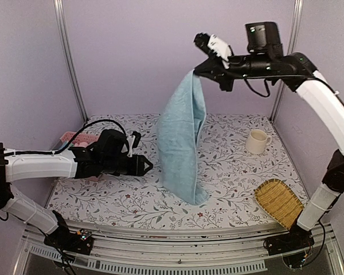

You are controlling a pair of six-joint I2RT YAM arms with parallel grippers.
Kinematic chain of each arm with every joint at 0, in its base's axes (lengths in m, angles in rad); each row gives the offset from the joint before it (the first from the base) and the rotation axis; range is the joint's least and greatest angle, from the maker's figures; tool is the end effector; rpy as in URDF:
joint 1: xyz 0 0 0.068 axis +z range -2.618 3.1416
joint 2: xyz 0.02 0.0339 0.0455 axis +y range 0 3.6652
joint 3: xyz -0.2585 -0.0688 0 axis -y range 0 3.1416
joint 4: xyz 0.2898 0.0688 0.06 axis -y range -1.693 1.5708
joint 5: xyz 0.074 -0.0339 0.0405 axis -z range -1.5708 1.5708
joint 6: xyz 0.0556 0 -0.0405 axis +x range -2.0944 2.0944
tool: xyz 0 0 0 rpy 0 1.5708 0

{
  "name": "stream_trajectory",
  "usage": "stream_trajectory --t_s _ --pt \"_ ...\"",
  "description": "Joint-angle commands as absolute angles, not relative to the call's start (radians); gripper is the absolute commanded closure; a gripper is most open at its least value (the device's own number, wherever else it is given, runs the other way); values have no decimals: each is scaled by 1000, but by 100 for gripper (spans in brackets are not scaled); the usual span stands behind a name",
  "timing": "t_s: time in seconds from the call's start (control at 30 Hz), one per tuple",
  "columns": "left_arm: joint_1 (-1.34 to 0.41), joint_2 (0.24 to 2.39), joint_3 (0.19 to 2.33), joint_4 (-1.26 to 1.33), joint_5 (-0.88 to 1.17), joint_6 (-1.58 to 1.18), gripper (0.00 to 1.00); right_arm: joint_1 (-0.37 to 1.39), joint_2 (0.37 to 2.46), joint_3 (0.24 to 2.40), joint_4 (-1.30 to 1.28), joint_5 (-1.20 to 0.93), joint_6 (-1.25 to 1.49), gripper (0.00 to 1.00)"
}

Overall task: Roll the towels
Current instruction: Pick up the towel from the center of the board.

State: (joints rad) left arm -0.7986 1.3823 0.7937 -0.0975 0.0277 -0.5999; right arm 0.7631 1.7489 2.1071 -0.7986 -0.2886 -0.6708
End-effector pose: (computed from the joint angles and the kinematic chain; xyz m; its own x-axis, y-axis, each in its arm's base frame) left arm 0.2404 -0.2491 0.1743 -0.7776 -0.0105 -0.6287 0.3539 0.8192 -0.4513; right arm 0.3008 0.3096 0.4714 0.2862 -0.5509 -0.7840 -0.8563 0.2202 -0.4673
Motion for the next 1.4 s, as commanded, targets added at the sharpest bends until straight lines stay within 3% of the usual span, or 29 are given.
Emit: stream_trajectory --t_s 0.0,0.2,0.5,0.83,1.13,1.27,1.37 --pt "-816 1337 779 -74 -30 -611 54 707 1651 2129 -746 -210 -626 98" --pt "-820 1402 792 -12 93 -593 55 505 1627 1841 -637 -125 -551 98" --pt "-988 1592 931 31 154 -447 53 426 1595 1453 -543 -109 -482 98" --pt "-1178 2026 1389 -271 91 -311 52 279 1571 1338 -543 -253 -429 98" --pt "-1251 2144 1463 -324 -74 -356 53 237 1582 1290 -557 -423 -478 98" --pt "-1250 2170 1466 -333 -213 -404 61 240 1583 1267 -535 -398 -469 98" --pt "-1247 2136 1434 -332 -321 -436 77 227 1532 1222 -462 -385 -436 98"
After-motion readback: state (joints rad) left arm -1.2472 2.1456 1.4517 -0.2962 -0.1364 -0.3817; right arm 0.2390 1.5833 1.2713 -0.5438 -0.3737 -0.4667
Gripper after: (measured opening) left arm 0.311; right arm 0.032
